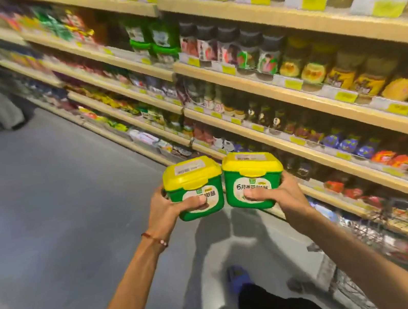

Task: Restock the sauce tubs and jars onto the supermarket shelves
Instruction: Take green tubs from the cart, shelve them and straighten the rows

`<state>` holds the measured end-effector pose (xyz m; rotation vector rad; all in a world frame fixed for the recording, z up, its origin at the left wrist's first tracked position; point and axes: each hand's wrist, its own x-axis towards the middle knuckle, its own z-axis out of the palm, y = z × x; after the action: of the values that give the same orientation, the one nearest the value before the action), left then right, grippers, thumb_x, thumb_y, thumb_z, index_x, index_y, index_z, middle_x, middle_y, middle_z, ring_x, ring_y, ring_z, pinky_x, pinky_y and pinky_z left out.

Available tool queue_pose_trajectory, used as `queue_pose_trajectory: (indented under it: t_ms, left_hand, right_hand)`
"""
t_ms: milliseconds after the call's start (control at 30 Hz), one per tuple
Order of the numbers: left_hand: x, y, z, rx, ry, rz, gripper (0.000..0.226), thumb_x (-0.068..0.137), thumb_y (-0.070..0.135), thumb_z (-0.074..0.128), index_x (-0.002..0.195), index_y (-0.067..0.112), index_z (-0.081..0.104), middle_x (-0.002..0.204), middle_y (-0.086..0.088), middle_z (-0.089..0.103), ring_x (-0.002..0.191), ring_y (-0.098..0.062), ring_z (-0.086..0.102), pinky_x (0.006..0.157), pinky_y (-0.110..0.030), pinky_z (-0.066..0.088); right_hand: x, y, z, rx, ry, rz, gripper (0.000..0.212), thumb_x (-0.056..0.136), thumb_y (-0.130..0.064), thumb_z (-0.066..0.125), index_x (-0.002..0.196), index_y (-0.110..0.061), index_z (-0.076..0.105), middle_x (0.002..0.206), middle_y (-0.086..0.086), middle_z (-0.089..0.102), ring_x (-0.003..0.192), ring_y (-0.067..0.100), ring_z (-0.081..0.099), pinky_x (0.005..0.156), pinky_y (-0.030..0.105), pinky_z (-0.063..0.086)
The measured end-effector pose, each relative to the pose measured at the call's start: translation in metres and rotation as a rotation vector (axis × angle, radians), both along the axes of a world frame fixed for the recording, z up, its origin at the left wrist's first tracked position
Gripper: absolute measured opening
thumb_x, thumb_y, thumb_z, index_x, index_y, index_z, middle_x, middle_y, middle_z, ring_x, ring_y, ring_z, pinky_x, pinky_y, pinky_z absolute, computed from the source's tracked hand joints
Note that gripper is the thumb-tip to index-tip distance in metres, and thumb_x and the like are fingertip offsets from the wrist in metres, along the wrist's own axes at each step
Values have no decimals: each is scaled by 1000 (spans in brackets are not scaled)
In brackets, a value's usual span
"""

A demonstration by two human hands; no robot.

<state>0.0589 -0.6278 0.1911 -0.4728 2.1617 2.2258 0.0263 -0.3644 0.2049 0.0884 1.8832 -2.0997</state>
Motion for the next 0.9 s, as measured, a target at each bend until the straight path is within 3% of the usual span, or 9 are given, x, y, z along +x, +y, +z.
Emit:
queue_pose_trajectory:
  t_ms: [100,200,300,500,567,667,767,900]
  left_hand:
    - [-28,-40,-7,-23,-1,41,88,38,36,95,117,8,70,105,-7,78,95,-26,76,83,-38,62]
    - [-65,-86,-12,-63,25,103,93,36,37,96,121,10,68,108,-6,78,97,-24,76,84,-38,62]
    - [-112,-137,-11,-85,59,142,97,39,37,96,126,12,64,114,-5,76,101,-23,74,83,-34,62]
    - [-197,-241,-1,-138,39,206,98,44,42,94,132,15,61,120,-3,74,107,-21,72,88,-40,61]
    - [-223,-269,4,-108,33,245,94,41,41,93,126,14,64,114,-3,75,101,-21,74,80,-33,62]
    - [-262,-311,10,-71,45,253,102,31,44,97,123,13,66,108,-1,77,96,-19,75,72,-24,60]
    - [-303,-360,11,-35,40,203,110,31,53,99,126,11,65,113,-5,76,99,-22,75,77,-30,61]
    - [-361,-430,7,-35,11,111,98,39,39,99,126,11,65,113,-8,76,102,-28,74,85,-41,61]
  right_hand:
    - [-39,-42,-2,-20,31,41,72,58,-9,92,125,-11,66,111,14,77,100,34,75,86,45,62]
    - [-89,-91,-8,-49,40,41,82,51,-7,94,127,-11,64,112,14,77,99,33,76,78,40,63]
    - [-147,-145,-12,-76,54,41,84,52,7,91,130,-7,62,113,15,76,99,35,75,75,38,62]
    - [-247,-252,1,-13,111,61,65,53,-7,89,115,-9,71,102,1,80,92,21,78,71,28,61]
    - [-274,-284,7,-2,105,73,64,52,-6,90,112,-16,71,102,-1,80,92,21,78,73,32,63]
    - [-312,-329,9,24,106,94,71,50,-8,97,115,-19,69,104,1,80,94,24,77,79,40,63]
    - [-349,-374,9,38,98,104,82,55,-8,97,129,-12,62,112,6,78,100,28,76,83,43,63]
    - [-389,-435,5,44,72,3,96,48,-15,101,134,-15,58,112,1,78,99,20,76,85,39,63]
